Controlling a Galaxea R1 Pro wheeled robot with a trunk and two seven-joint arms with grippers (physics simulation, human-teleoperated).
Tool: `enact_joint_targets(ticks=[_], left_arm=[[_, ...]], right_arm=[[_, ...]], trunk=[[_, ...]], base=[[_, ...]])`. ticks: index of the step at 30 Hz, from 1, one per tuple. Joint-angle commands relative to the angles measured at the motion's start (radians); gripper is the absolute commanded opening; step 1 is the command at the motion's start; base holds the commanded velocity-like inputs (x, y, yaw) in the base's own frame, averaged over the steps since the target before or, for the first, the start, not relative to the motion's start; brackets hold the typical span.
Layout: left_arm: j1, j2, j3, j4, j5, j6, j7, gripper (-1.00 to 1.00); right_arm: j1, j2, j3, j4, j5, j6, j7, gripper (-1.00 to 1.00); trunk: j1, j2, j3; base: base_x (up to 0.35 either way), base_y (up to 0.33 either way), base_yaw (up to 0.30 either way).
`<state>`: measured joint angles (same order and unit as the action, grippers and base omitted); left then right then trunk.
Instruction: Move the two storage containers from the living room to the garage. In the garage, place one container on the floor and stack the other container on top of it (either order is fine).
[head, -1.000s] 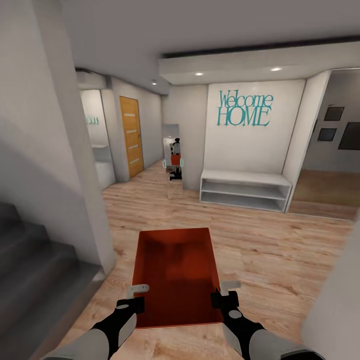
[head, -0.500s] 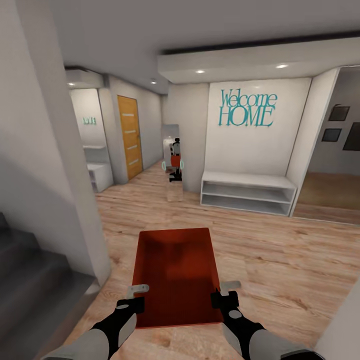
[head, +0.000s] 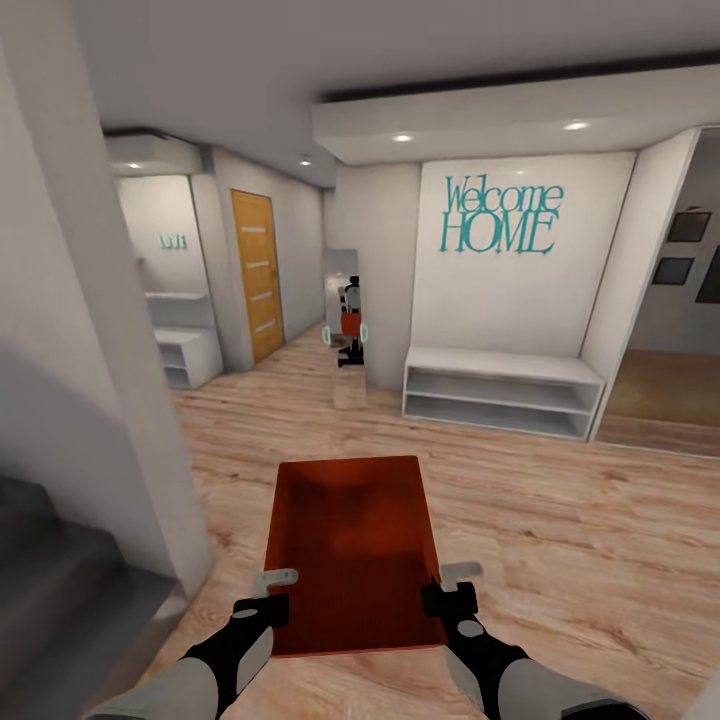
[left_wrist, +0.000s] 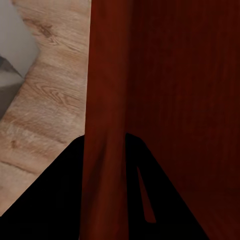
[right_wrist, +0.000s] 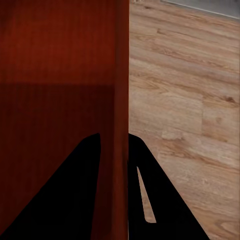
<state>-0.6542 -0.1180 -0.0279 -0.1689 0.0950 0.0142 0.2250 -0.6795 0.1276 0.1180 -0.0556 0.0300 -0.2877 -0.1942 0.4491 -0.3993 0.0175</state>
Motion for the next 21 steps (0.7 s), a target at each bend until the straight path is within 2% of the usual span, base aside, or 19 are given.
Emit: enact_joint_targets(ticks=[1, 21], left_arm=[[-0.001, 0.060, 0.052, -0.004, 0.078, 0.003, 0.008, -1.00], [-0.001, 0.060, 0.053, -0.004, 0.077, 0.003, 0.008, -1.00]], right_arm=[[0.000, -0.005, -0.064, 0.000, 0.003, -0.001, -0.004, -1.00], [0.000, -0.005, -0.064, 0.000, 0.004, -0.001, -0.004, -1.00]], trunk=[[0.001, -0.001, 0.000], [0.001, -0.001, 0.000]], base=[[0.322, 0.000, 0.000], [0.322, 0.000, 0.000]])
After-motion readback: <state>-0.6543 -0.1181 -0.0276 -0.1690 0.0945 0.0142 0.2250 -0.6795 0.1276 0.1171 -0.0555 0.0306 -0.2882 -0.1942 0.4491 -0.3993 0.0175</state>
